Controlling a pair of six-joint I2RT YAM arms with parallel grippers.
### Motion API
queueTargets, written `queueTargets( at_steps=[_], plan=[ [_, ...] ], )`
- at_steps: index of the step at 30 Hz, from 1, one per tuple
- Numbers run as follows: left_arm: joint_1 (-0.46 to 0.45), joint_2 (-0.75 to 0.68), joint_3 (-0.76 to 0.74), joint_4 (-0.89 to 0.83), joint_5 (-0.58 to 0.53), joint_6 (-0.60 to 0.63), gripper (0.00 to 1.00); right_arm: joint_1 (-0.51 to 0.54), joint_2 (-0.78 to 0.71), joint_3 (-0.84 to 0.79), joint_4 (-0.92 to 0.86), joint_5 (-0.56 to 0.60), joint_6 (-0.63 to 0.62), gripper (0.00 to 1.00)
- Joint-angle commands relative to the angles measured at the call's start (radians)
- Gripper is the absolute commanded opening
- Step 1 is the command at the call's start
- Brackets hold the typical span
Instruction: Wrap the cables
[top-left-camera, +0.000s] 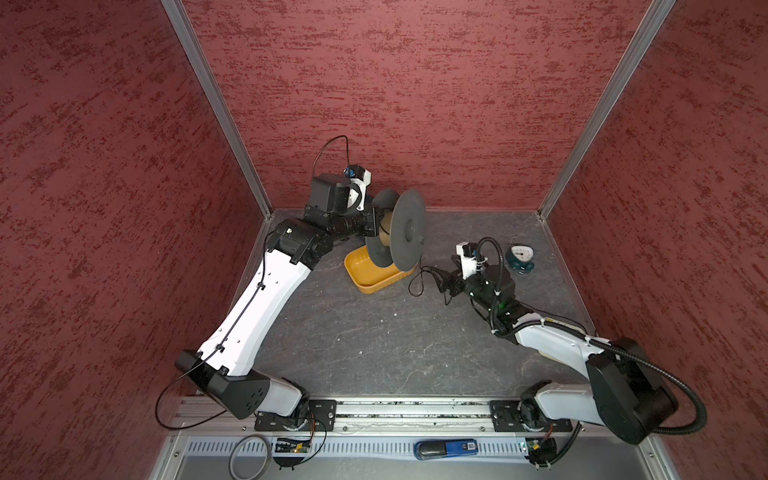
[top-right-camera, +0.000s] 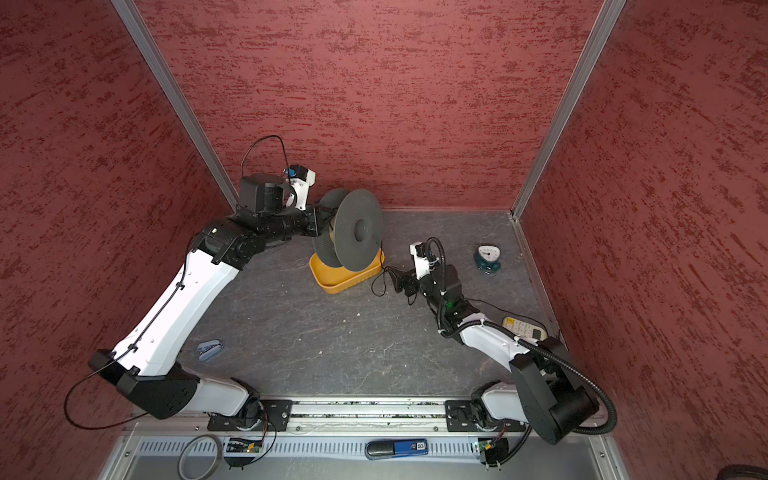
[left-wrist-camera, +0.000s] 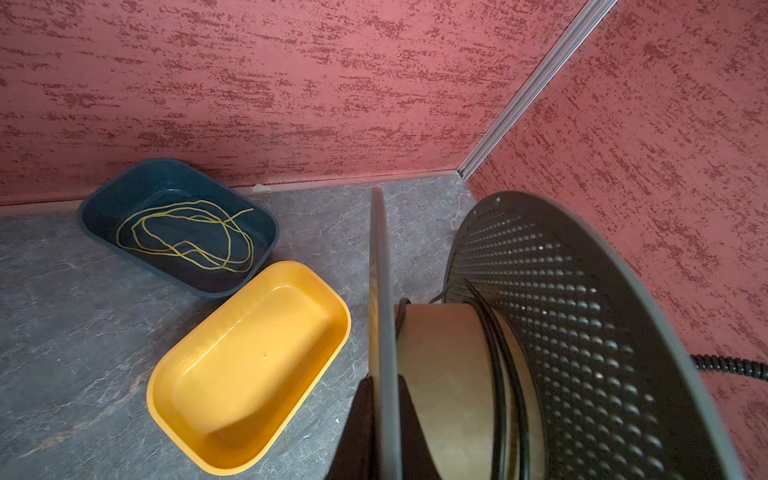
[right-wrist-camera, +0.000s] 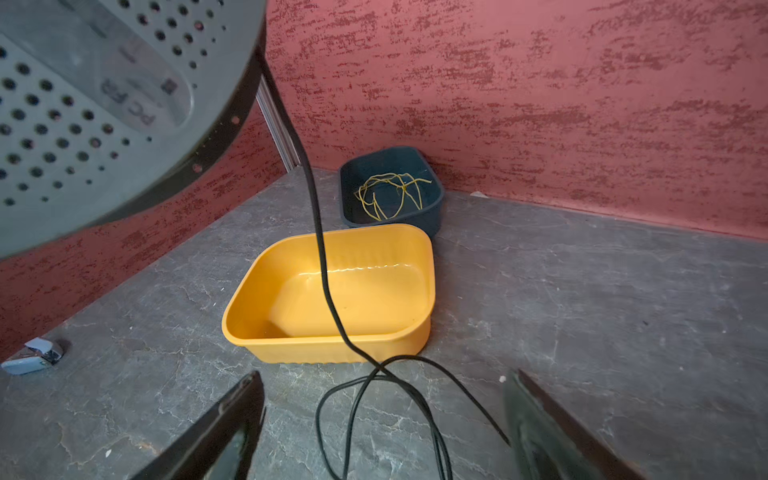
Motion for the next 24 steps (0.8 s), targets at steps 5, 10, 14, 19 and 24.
queueTargets(
  at_steps=[5, 10, 14, 19, 24],
  plan=[
    [0.009, -0.051, 0.023, 0.109, 0.072, -0.056, 0.0, -0.002, 0.1, 0.04, 0.197, -0.143, -0.014, 0.8],
    [0.014, -0.063, 0.013, 0.113, 0.09, -0.074, 0.0, -0.002, 0.206, 0.076, 0.258, -0.168, -0.019, 0.78],
    [0.023, -0.072, -0.003, 0.126, 0.113, -0.093, 0.0, -0.003, 0.285, 0.1, 0.324, -0.172, 0.028, 0.75],
    [0.028, -0.07, -0.008, 0.125, 0.116, -0.099, 0.0, 0.0, 0.352, 0.135, 0.364, -0.176, 0.081, 0.67],
    [0.04, -0.064, -0.009, 0.128, 0.119, -0.111, 0.0, 0.002, 0.384, 0.163, 0.345, -0.174, 0.117, 0.41]
  ],
)
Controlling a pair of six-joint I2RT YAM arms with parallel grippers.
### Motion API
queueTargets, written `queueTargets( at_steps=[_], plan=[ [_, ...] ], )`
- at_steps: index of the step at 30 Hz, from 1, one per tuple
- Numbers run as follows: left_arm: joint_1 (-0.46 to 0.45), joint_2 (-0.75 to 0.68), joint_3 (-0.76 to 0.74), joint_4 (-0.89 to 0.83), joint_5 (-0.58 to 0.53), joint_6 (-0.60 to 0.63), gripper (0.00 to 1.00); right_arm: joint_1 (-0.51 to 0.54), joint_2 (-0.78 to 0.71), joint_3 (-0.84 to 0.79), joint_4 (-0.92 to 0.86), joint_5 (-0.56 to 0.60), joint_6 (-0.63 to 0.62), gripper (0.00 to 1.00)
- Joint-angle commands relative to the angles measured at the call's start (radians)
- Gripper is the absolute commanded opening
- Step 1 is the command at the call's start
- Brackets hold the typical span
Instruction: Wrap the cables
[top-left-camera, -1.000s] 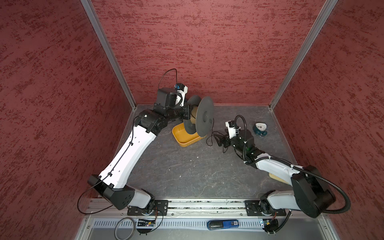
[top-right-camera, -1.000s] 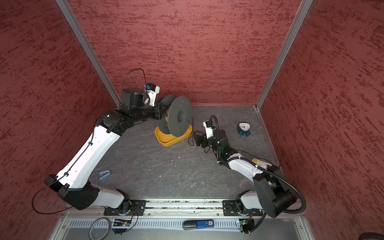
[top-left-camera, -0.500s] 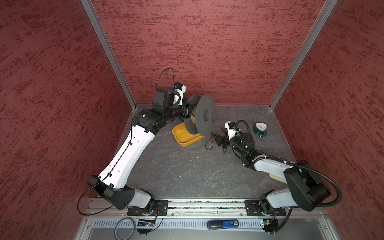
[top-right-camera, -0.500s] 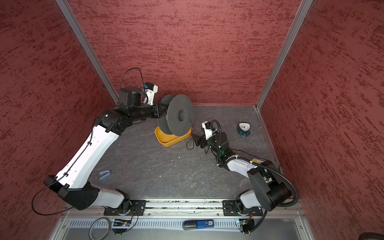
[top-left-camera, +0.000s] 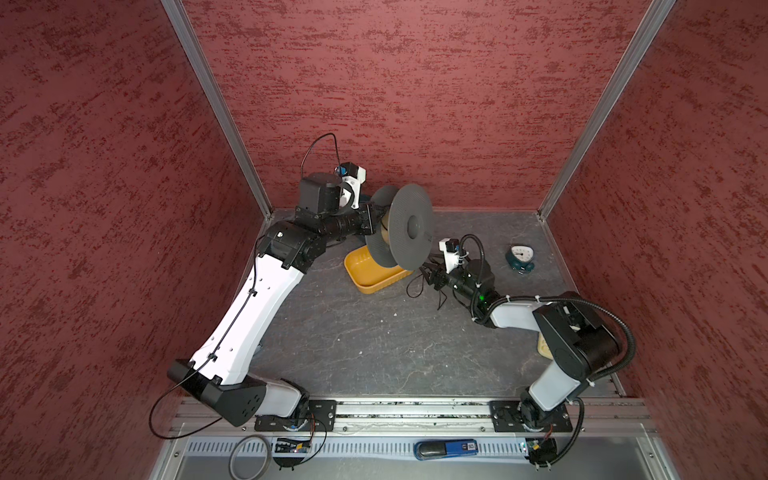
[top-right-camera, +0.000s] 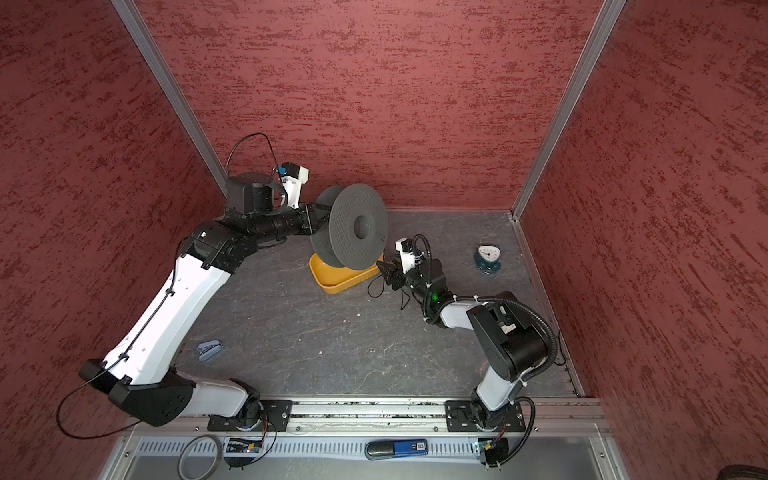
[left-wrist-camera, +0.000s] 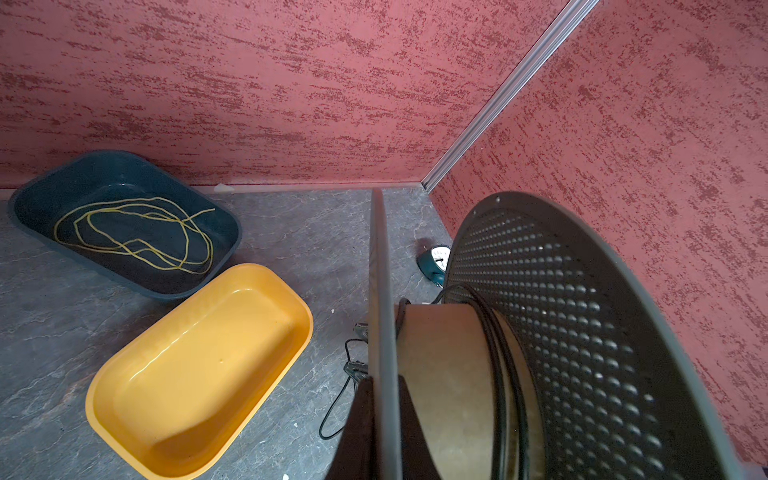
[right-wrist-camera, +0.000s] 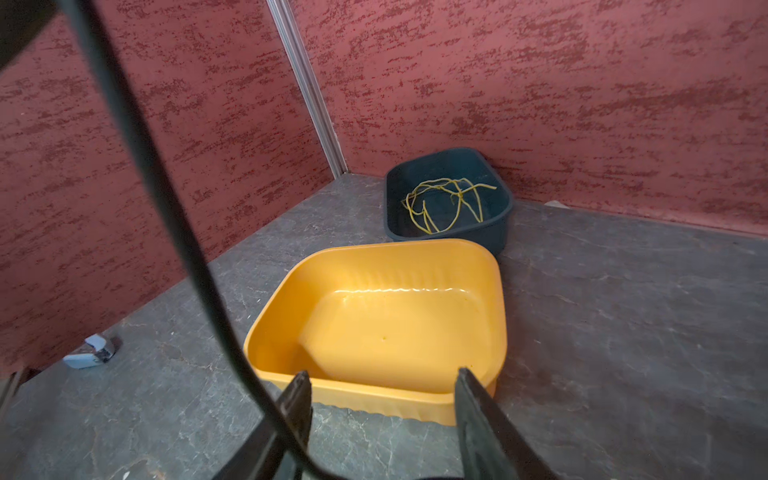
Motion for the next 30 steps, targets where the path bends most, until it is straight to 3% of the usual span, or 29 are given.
queueTargets(
  at_steps=[1, 6, 11, 21, 25, 30],
  plan=[
    [0.016, -0.023, 0.0, 0.1, 0.024, -0.032, 0.0, 0.007, 0.011, 0.035, 0.035, -0.007, 0.032, 0.35],
    [0.032, -0.012, -0.036, 0.155, 0.009, -0.07, 0.0, 0.026, -0.002, -0.007, -0.003, 0.129, 0.029, 0.0],
    [0.046, 0.034, -0.043, 0.167, -0.02, -0.131, 0.0, 0.047, -0.005, -0.02, -0.065, 0.181, 0.011, 0.0],
    [0.039, 0.071, -0.103, 0.254, -0.137, -0.183, 0.0, 0.223, -0.049, -0.073, -0.093, 0.43, -0.1, 0.0],
    [0.009, 0.086, -0.103, 0.241, -0.252, -0.18, 0.0, 0.3, -0.05, -0.072, -0.084, 0.51, -0.158, 0.0],
    [-0.073, 0.104, -0.09, 0.222, -0.492, -0.122, 0.0, 0.379, -0.078, -0.031, -0.15, 0.567, -0.209, 0.0]
  ],
)
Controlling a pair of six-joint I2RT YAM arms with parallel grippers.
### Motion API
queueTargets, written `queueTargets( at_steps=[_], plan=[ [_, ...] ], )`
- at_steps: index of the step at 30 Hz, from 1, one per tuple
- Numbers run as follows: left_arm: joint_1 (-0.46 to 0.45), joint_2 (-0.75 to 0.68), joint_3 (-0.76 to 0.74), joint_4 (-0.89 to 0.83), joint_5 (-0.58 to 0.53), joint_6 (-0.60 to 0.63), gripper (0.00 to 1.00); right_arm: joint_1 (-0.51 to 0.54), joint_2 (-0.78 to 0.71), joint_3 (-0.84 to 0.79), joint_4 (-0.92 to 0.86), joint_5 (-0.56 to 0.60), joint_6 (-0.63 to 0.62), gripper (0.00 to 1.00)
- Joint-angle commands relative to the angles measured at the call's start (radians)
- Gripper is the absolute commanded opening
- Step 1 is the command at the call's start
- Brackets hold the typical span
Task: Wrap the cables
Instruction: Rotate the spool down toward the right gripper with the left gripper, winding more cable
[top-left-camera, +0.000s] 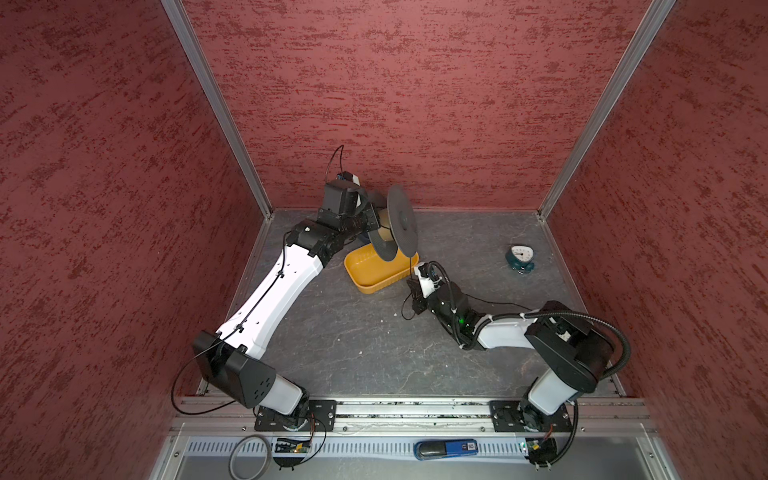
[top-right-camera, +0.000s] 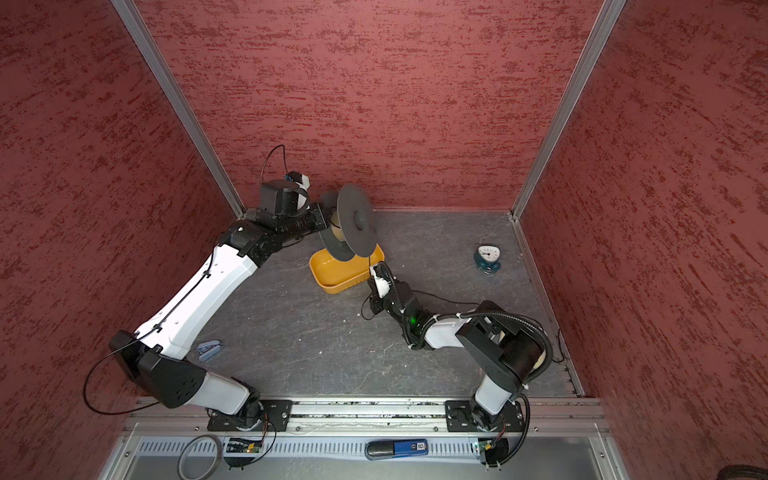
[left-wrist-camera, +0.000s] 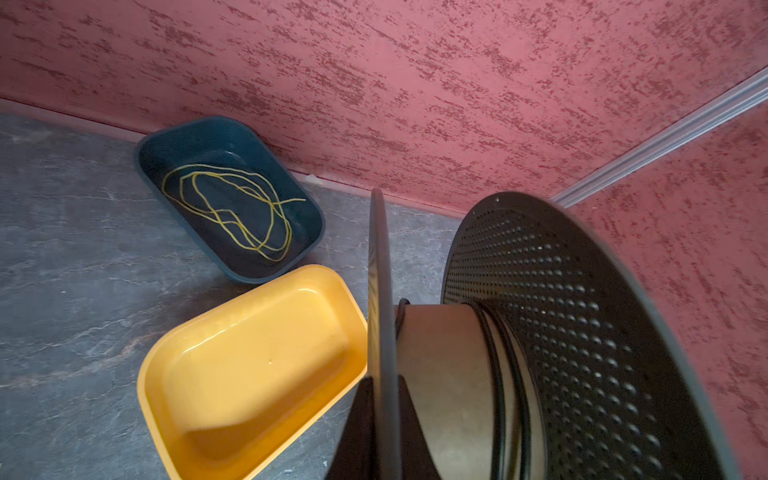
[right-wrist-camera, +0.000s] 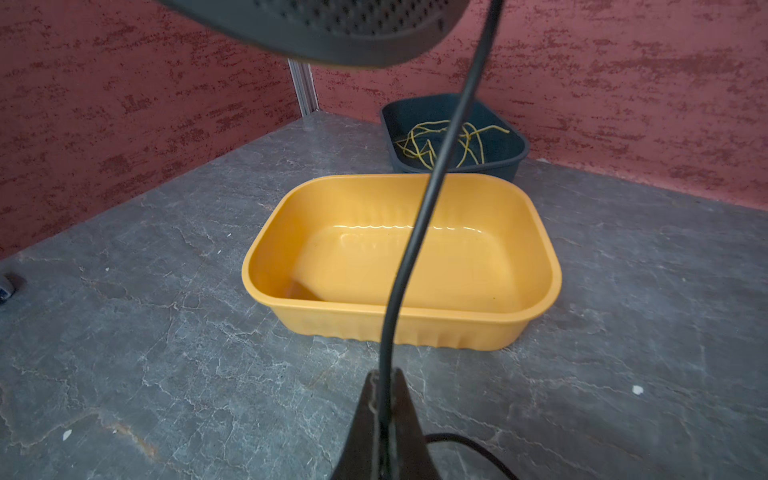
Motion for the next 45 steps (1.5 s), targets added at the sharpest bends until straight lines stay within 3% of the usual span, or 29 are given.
queueTargets(
  at_steps=[1, 5, 13, 20, 24, 33, 38, 45],
  plan=[
    [-0.06, 0.011, 0.035, 0.084, -0.211, 0.047, 0.0, 0.049, -0.054, 0.045, -0.052, 0.098, -0.069, 0.0],
    [-0.127, 0.073, 0.104, 0.012, -0.41, 0.12, 0.0, 0.113, -0.115, 0.1, -0.157, 0.18, -0.094, 0.0],
    [-0.219, 0.195, 0.2, -0.059, -0.653, 0.234, 0.0, 0.176, -0.229, 0.178, -0.305, 0.276, -0.124, 0.0],
    [-0.266, 0.273, 0.277, -0.141, -0.782, 0.337, 0.0, 0.175, -0.311, 0.228, -0.402, 0.45, -0.161, 0.0],
    [-0.267, 0.272, 0.273, -0.172, -0.734, 0.352, 0.0, 0.171, -0.311, 0.267, -0.446, 0.523, -0.224, 0.0],
    [-0.264, 0.288, 0.302, -0.306, -0.647, 0.335, 0.0, 0.125, -0.303, 0.264, -0.344, 0.632, -0.318, 0.05],
    [-0.25, 0.234, 0.253, -0.287, -0.449, 0.319, 0.0, 0.1, -0.288, 0.242, -0.261, 0.617, -0.315, 0.1],
    [-0.252, 0.218, 0.227, -0.296, -0.427, 0.343, 0.0, 0.09, -0.28, 0.242, -0.247, 0.573, -0.309, 0.11]
  ],
)
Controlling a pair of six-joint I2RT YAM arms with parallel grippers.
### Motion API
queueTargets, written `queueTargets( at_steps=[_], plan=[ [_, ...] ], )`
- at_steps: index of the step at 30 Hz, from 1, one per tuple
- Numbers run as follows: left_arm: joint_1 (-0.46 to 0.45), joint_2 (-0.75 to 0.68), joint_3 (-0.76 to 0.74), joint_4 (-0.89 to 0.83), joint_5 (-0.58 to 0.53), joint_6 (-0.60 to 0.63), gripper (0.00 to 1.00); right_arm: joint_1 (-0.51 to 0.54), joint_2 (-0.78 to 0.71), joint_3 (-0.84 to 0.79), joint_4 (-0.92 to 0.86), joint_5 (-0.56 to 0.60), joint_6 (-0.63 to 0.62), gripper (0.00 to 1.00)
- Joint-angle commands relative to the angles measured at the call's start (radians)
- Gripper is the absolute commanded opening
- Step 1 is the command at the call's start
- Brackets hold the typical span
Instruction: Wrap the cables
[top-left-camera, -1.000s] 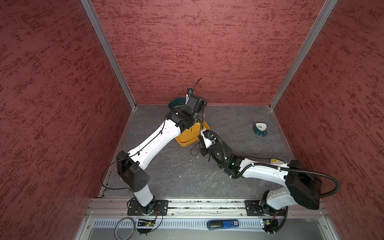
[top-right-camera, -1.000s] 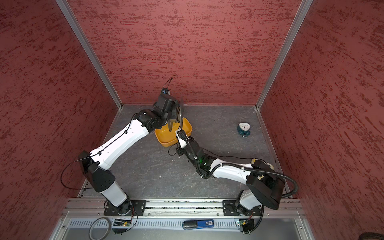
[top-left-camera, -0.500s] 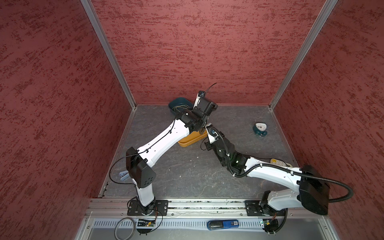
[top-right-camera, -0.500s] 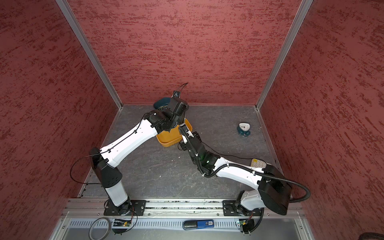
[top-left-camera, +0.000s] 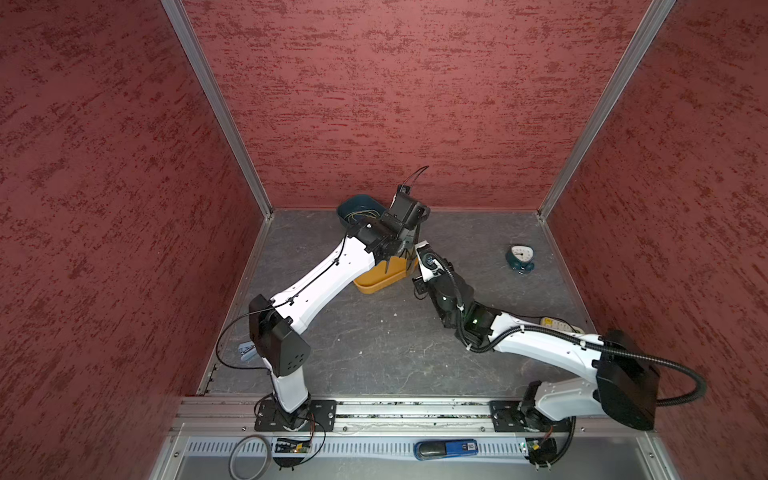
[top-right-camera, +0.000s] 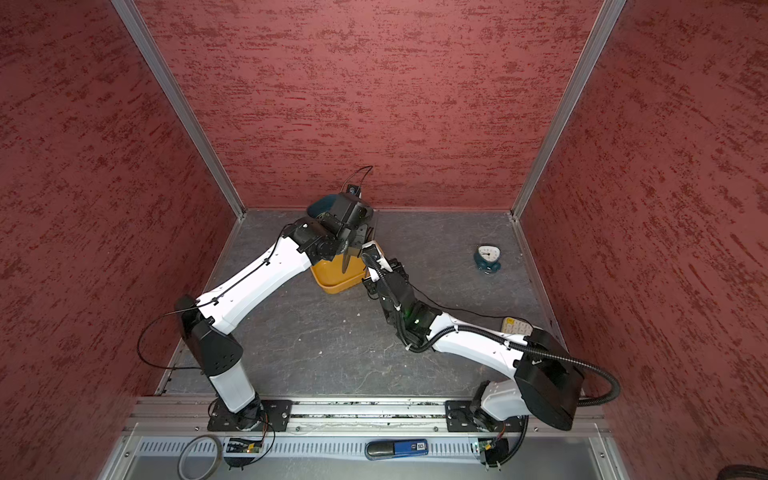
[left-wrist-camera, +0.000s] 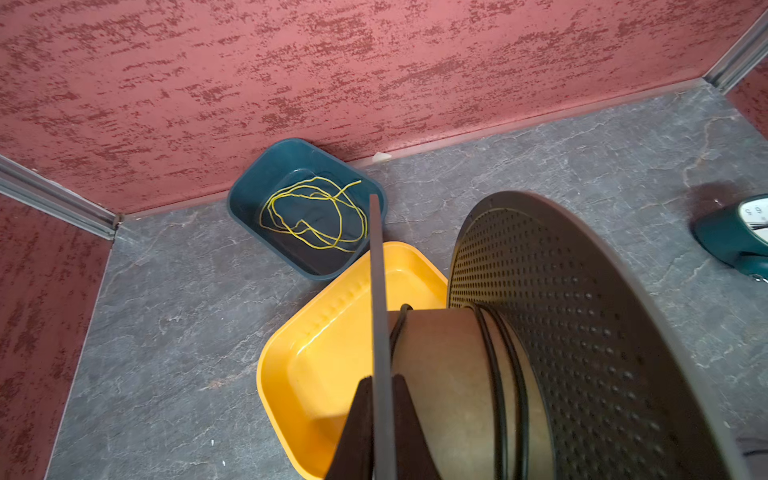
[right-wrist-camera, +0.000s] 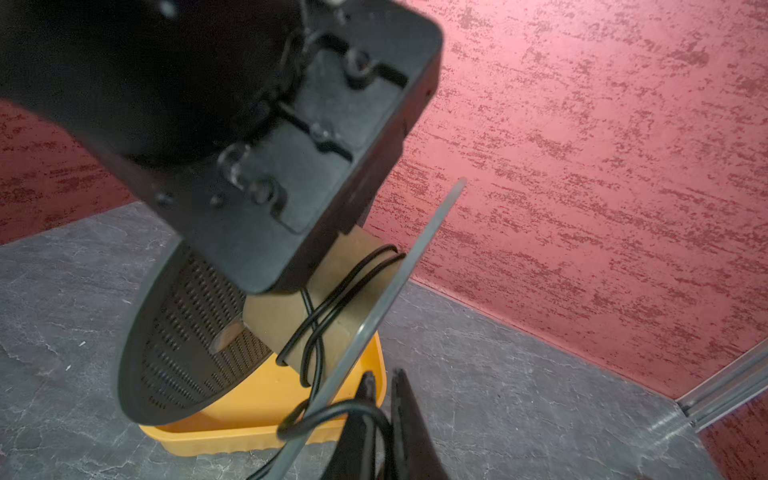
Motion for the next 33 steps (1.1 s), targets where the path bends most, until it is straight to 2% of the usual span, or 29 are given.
queueTargets(
  at_steps=[1, 6, 10, 24, 33],
  plan=[
    [0.003, -0.051, -0.024, -0.049, 0.015, 0.05, 0.0, -0.039, -0.007, 0.013, 0.095, 0.054, -0.01, 0.12],
    [0.002, -0.07, -0.07, -0.017, 0.007, 0.074, 0.0, -0.06, -0.022, 0.013, 0.074, 0.028, 0.011, 0.16],
    [0.0, -0.09, -0.108, 0.008, 0.01, 0.104, 0.0, -0.083, -0.039, 0.013, 0.049, -0.037, 0.031, 0.19],
    [-0.038, -0.186, -0.222, 0.072, 0.07, 0.209, 0.0, -0.207, -0.002, 0.076, -0.068, -0.262, 0.143, 0.19],
    [-0.052, -0.224, -0.245, 0.024, 0.158, 0.238, 0.0, -0.326, 0.058, 0.153, -0.174, -0.495, 0.22, 0.2]
  ],
)
